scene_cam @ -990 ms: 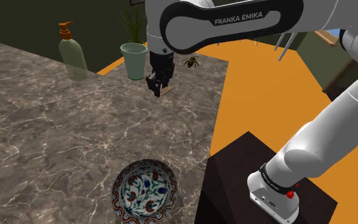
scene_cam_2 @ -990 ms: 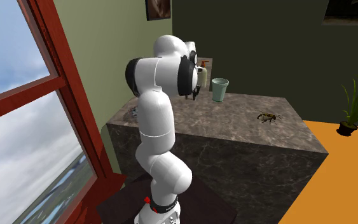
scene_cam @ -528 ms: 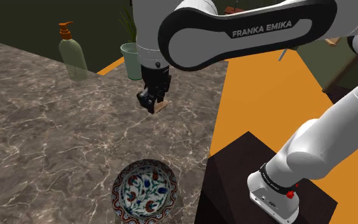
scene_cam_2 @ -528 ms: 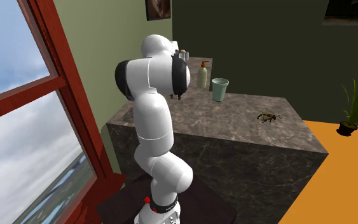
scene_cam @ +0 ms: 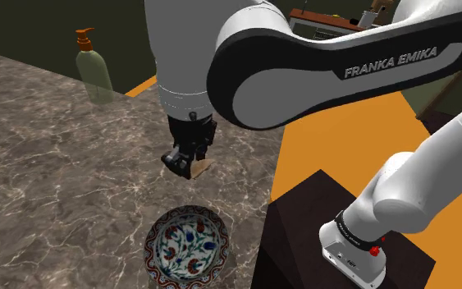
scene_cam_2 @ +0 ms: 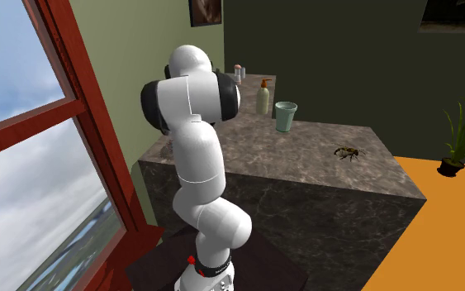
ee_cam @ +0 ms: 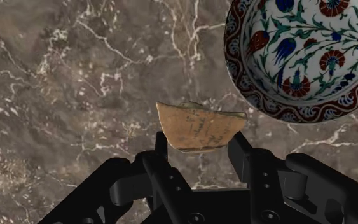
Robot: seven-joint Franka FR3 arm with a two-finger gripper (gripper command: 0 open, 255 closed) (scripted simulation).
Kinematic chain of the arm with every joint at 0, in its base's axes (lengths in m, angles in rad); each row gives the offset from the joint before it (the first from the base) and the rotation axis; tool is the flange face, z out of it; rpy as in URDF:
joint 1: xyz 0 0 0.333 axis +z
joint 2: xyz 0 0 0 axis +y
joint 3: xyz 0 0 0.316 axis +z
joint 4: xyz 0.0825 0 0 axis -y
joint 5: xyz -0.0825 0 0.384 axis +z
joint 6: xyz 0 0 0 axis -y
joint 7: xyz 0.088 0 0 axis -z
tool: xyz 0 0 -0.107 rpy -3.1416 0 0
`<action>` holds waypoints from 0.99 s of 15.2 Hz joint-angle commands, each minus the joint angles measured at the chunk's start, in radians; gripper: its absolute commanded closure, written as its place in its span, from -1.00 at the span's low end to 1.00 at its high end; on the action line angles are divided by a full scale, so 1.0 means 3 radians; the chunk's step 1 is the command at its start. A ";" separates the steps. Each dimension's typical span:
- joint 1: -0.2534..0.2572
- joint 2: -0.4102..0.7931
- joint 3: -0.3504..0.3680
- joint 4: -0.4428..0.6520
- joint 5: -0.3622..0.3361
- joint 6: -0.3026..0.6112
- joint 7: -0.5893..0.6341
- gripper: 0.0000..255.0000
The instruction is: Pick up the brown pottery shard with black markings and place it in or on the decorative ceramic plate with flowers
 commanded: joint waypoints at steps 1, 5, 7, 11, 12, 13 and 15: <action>0.0067 0.0016 0.0092 0.0036 0.0002 -0.0030 0.0166 1.00; 0.0214 0.0156 0.0300 0.0179 -0.0069 -0.0088 0.0545 1.00; 0.0293 0.0260 0.0407 0.0274 -0.0134 -0.0123 0.0752 1.00; 0.0385 0.0406 0.0507 0.0264 -0.0237 -0.0030 0.0981 1.00; 0.0387 0.0415 0.0507 0.0227 -0.0246 0.0013 0.0989 1.00; 0.0388 0.0426 0.0508 0.0190 -0.0255 0.0056 0.0998 1.00; 0.0392 0.0450 0.0510 0.0119 -0.0276 0.0141 0.1018 1.00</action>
